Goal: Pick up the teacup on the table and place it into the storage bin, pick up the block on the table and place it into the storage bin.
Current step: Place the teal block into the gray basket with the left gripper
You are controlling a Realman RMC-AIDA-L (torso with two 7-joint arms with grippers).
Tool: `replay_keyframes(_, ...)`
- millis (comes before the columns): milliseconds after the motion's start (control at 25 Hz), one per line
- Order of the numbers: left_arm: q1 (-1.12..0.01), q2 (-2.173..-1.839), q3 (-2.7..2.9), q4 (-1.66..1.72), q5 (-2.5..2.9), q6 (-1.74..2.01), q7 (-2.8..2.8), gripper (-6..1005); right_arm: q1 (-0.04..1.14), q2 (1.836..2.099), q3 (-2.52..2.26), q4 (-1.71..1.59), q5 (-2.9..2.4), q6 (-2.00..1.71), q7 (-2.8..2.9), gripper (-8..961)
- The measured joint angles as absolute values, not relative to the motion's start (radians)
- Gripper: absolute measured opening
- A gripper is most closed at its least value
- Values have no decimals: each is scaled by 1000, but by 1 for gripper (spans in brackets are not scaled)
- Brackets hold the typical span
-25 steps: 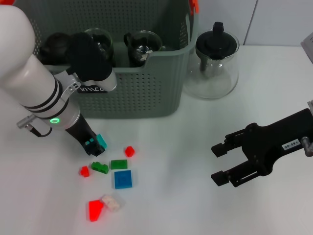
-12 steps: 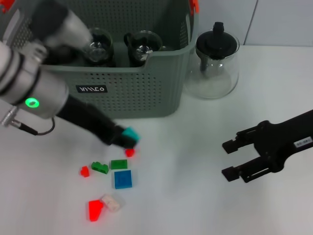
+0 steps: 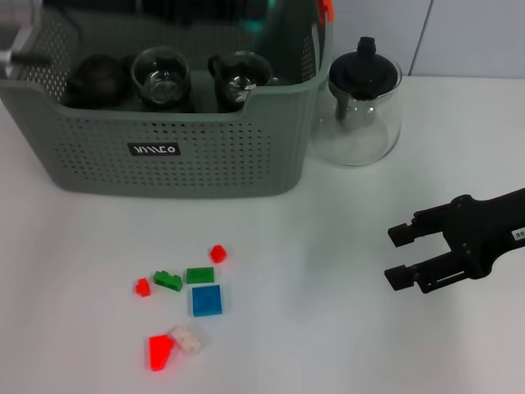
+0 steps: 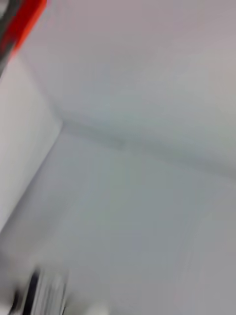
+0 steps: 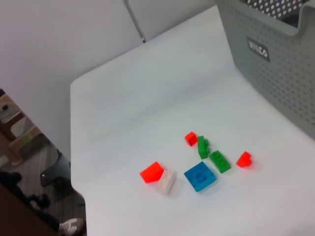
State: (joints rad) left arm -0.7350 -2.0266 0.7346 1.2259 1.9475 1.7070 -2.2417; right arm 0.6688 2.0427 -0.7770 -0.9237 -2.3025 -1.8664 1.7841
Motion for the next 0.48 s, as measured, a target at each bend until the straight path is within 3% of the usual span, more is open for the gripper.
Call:
replay_keyframes(280,-880,-1987,782,1106,2269,1396,-2297,395,673,2051,-755,-923,-2302,-1859,1783,822)
replay_keyframes(480,-972,-1988,797,957,2480,1196,-2344,395,678,2057,-754,-923,-2301,-1855,1774,822)
